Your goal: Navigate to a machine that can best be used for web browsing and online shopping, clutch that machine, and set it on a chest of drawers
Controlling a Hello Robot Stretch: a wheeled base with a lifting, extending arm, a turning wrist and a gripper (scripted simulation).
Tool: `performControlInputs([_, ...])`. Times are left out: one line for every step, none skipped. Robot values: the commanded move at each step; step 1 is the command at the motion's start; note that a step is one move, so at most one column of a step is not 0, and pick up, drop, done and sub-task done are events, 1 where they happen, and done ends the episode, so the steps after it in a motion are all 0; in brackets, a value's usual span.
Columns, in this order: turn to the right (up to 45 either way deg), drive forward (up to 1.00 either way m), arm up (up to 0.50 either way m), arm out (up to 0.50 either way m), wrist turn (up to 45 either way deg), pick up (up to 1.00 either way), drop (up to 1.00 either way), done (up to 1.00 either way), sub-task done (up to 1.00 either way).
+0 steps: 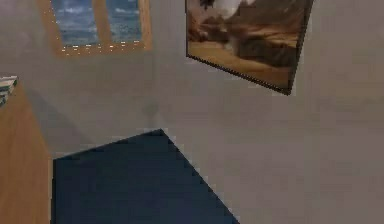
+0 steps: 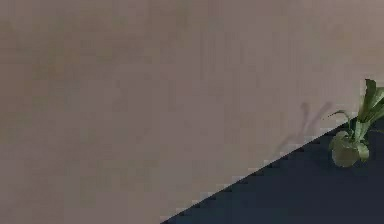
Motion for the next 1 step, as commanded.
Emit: performControlInputs([45.0,0.00,0.00,0.00,0.0,0.00,0.00,0.00,0.00])
